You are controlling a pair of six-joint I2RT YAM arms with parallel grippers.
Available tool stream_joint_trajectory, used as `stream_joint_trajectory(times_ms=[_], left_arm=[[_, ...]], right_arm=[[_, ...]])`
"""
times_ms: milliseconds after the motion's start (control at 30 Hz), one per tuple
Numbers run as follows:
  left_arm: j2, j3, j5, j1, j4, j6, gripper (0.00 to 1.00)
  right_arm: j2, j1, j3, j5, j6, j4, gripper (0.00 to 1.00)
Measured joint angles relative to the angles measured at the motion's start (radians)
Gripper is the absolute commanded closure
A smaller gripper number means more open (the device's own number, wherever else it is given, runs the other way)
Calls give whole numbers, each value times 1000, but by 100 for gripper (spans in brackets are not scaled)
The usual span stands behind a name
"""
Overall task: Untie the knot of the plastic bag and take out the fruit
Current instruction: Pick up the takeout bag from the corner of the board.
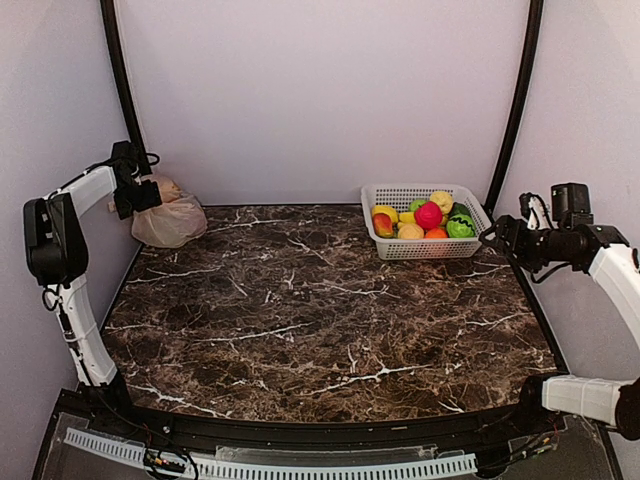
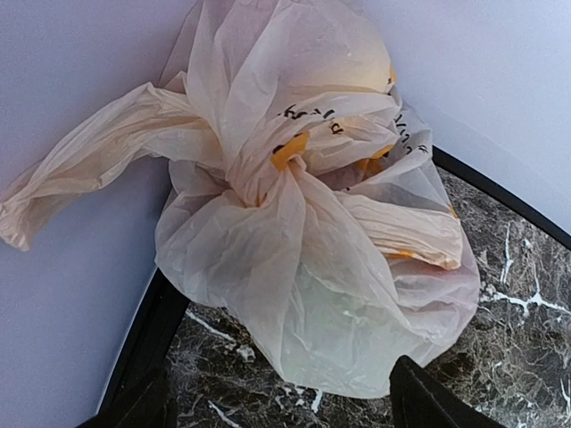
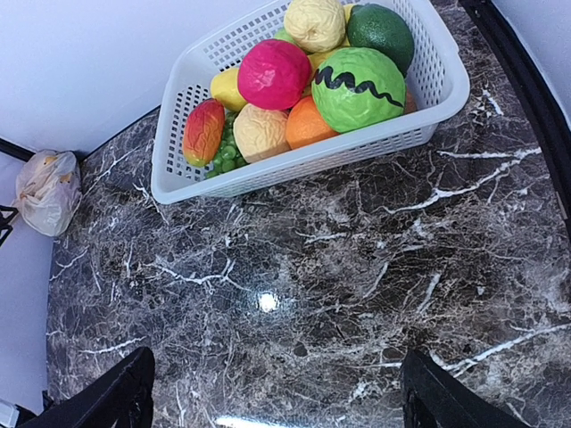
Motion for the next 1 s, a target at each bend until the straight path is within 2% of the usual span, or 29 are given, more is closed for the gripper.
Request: stream_joint_trajectory(times_ms=[200, 633, 700, 767, 800, 833, 867, 933, 1000], left_arm=[[105, 89, -5, 32, 19, 0, 29], [299, 318, 34, 57, 37, 34, 25], [331, 336, 56, 57, 39, 36, 31], [356, 341, 76, 58, 40, 38, 49], [365, 341, 85, 58, 40, 36, 68], [370, 342, 90, 58, 40, 37, 75], [373, 342, 94, 58, 40, 35, 87], [374, 348, 101, 58, 38, 35, 97], [374, 364, 108, 59, 36, 39, 99]], right_arm=[[13, 2, 0, -7, 31, 6, 8], [40, 20, 0, -11, 89, 39, 8], [41, 27, 0, -10, 96, 39, 8], [43, 41, 0, -7, 100, 40, 8], [43, 50, 0, -7, 103, 41, 8], [45, 57, 0, -7, 103, 42, 8], [47, 63, 0, -7, 105, 43, 8], [50, 70, 0, -7, 109, 46, 8], [51, 73, 0, -7, 111, 47, 8]])
